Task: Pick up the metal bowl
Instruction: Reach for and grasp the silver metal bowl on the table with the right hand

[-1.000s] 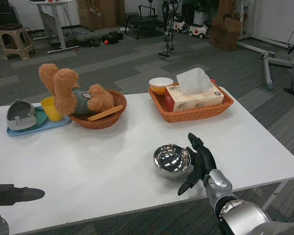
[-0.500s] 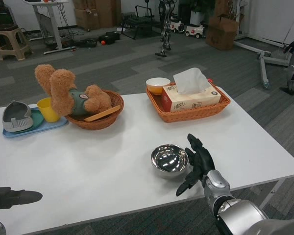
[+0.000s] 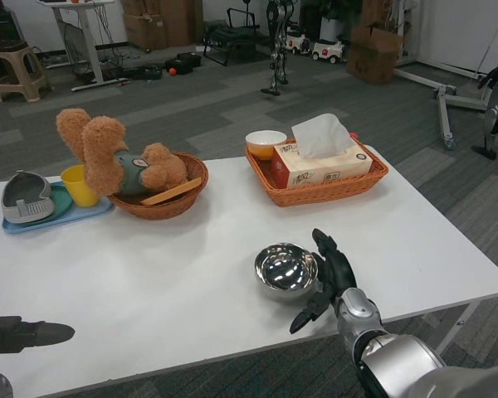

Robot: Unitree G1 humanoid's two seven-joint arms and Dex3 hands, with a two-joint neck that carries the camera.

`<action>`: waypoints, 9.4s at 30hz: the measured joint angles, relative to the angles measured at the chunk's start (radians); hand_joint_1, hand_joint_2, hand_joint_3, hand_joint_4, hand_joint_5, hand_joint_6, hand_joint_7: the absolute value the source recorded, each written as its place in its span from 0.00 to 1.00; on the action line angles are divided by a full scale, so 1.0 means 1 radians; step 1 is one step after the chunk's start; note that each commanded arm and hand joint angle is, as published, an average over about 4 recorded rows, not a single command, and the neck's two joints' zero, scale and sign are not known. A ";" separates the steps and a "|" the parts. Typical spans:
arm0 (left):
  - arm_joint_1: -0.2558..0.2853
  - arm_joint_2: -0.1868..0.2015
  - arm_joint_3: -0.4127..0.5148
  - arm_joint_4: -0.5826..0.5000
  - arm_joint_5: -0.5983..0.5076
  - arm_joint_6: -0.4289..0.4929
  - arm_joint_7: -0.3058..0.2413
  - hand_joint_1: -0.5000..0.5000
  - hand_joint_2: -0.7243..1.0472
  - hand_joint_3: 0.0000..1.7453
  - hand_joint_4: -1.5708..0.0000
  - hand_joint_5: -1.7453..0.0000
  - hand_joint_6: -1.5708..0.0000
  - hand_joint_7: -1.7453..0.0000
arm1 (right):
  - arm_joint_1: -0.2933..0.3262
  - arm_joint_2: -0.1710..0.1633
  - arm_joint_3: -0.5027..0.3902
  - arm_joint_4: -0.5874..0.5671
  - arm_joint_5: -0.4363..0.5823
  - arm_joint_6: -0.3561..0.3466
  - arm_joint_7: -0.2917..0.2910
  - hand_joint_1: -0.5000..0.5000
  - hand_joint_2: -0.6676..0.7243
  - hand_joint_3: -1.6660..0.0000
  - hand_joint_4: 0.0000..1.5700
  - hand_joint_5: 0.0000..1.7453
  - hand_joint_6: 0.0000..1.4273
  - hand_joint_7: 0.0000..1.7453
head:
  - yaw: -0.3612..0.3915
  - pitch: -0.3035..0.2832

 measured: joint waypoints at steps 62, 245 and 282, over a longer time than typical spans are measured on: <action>0.030 -0.002 -0.003 -0.015 0.000 0.000 0.000 0.00 0.00 0.00 0.42 0.41 1.00 1.00 | -0.045 0.044 0.049 0.027 -0.091 -0.010 -0.151 0.64 0.38 0.71 0.75 0.97 0.01 0.60 | 0.027 0.008; 0.053 -0.001 0.021 -0.043 0.000 -0.007 0.000 0.00 0.00 0.00 0.40 0.41 1.00 0.98 | 0.082 -0.087 0.269 -1.146 -1.466 0.702 0.138 0.04 0.98 0.95 0.02 0.00 0.00 0.04 | 0.295 -0.037; 0.025 -0.007 0.007 0.020 -0.001 -0.009 0.000 0.00 0.03 0.00 0.40 0.41 1.00 1.00 | -0.190 0.037 0.435 -0.424 -1.520 0.579 -0.102 0.04 0.95 1.00 0.02 0.00 0.00 0.04 | 0.290 -0.057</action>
